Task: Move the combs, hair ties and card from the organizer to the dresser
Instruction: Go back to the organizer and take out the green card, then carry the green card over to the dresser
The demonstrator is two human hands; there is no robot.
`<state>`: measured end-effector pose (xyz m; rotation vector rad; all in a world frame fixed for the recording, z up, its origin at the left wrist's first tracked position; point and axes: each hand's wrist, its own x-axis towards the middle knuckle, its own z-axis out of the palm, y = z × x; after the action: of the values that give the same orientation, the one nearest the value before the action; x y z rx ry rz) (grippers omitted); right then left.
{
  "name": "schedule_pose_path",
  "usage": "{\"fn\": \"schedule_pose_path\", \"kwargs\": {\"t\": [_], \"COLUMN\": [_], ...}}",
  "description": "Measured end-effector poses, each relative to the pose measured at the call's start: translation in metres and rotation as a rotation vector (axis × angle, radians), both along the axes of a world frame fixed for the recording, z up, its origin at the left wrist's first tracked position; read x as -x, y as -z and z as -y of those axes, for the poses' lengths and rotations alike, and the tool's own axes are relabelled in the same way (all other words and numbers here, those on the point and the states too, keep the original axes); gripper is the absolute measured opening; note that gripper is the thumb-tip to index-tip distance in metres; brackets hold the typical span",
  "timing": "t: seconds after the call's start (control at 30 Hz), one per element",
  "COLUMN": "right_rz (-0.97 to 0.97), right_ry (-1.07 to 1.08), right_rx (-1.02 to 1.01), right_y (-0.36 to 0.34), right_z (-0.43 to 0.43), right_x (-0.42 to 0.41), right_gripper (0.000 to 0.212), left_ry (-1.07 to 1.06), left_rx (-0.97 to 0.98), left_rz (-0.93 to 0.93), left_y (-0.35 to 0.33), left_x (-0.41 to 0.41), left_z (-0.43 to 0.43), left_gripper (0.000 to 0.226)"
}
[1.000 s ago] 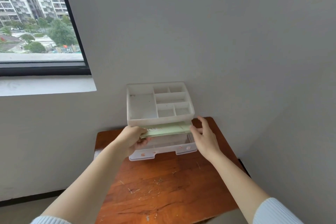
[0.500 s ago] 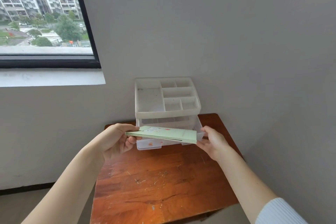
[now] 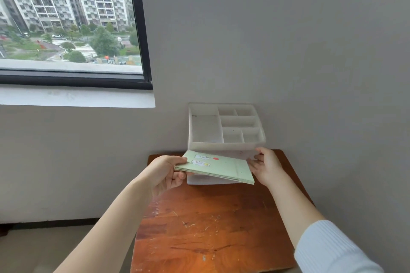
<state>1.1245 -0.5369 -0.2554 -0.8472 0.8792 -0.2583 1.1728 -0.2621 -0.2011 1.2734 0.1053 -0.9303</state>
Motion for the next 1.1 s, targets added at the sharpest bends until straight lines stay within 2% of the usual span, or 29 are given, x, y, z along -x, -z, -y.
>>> {"fn": "schedule_pose_path", "kwargs": {"t": [0.1,0.2,0.27,0.4,0.47,0.57,0.67,0.77,0.93,1.1], "right_rz": [-0.136,-0.337,-0.303,-0.12,-0.077,-0.07,-0.087,-0.09,-0.093,-0.034], "right_ry": [-0.18,-0.331,-0.457,-0.725,-0.803,-0.972,-1.24,-1.434,-1.672,-1.903], "right_rx": [0.139,0.431,0.478,0.372,0.394,0.441,0.465,0.465,0.403,0.413], "right_y": [-0.001,-0.005,-0.008,-0.008,-0.003,0.012,0.031,0.043,0.05,0.044], "right_z": [0.003,-0.004,-0.018,-0.05,-0.061,-0.077,-0.099,-0.137,-0.232,-0.357], "right_x": [0.001,0.009,0.016,0.032,0.04,0.054,0.078,0.108,0.166,0.252], "right_gripper": [0.044,0.038,0.033,0.026,0.025,0.026,0.025,0.021,0.022,0.025], "left_ry": [-0.014,0.02,0.044,0.027,-0.016,-0.224,-0.518,-0.698,-1.076,-1.401], "left_rx": [-0.026,-0.044,-0.066,-0.079,-0.108,-0.199,-0.254,-0.273,-0.277,-0.269], "left_rz": [0.006,0.056,0.106,0.143,0.158,0.136,0.022,-0.067,-0.151,-0.15], "left_y": [0.007,0.012,0.015,0.021,0.028,0.049,0.08,0.105,0.11,0.097], "left_x": [0.005,0.016,0.026,0.058,0.081,0.127,0.191,0.264,0.389,0.524], "left_z": [-0.003,-0.01,-0.019,-0.044,-0.058,-0.079,-0.103,-0.133,-0.19,-0.258], "left_gripper": [0.035,0.03,0.029,0.027,0.026,0.02,0.016,0.016,0.016,0.019]}}
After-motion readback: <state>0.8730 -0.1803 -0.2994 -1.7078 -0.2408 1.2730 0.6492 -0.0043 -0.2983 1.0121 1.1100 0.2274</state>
